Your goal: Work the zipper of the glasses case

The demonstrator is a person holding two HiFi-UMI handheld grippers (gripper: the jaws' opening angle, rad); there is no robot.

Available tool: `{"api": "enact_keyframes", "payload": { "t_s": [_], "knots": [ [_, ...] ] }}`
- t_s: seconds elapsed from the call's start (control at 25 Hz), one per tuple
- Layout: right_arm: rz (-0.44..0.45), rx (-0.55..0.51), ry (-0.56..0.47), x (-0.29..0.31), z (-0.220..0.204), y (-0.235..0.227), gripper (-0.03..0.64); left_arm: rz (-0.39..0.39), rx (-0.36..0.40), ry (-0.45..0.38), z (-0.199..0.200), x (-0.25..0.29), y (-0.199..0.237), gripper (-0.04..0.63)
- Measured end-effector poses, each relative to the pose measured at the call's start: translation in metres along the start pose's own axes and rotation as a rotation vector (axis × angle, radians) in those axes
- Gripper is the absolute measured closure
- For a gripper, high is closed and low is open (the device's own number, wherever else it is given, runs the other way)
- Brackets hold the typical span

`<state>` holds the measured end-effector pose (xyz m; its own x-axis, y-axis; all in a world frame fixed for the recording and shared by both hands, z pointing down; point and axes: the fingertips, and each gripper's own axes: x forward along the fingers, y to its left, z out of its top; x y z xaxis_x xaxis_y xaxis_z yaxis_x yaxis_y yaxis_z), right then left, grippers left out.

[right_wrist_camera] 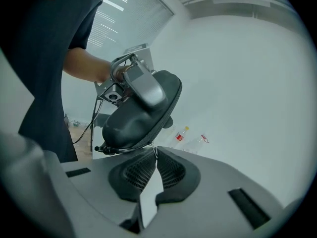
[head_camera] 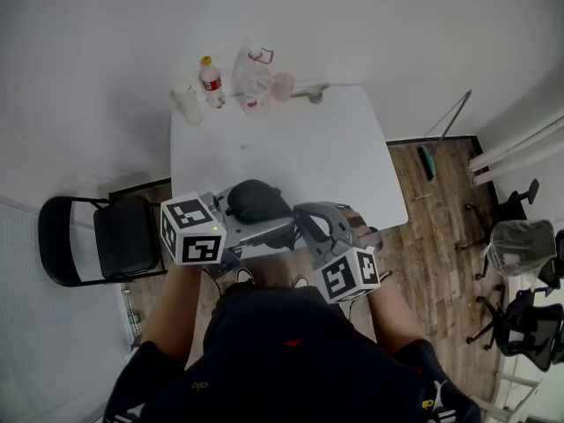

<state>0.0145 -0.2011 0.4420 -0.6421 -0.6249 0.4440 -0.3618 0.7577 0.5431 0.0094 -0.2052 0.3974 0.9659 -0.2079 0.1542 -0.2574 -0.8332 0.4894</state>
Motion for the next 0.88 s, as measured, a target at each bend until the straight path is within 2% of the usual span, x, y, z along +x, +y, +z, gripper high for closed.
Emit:
{"api": "enact_keyframes", "payload": {
  "t_s": [0.12,0.32,0.48,0.72,0.88],
  "knots": [
    [0.003,-0.018,0.008,0.001,0.0,0.001,0.595,0.006,0.024,0.061,-0.009,0.004,0.0,0.324],
    [-0.003,-0.031,0.015,0.004,0.001,-0.001,0.595,0.036,0.093,0.208,-0.04,0.015,0.001,0.324],
    [-0.002,-0.042,0.018,0.003,0.001,-0.002,0.597,0.044,0.094,0.243,-0.051,0.018,0.001,0.324],
    [-0.009,-0.06,0.027,0.004,0.002,-0.003,0.597,0.073,0.146,0.355,-0.078,0.024,0.006,0.324],
    [-0.005,-0.079,0.049,0.005,0.0,-0.002,0.597,0.078,0.144,0.387,-0.093,0.028,0.01,0.324]
  ]
}}
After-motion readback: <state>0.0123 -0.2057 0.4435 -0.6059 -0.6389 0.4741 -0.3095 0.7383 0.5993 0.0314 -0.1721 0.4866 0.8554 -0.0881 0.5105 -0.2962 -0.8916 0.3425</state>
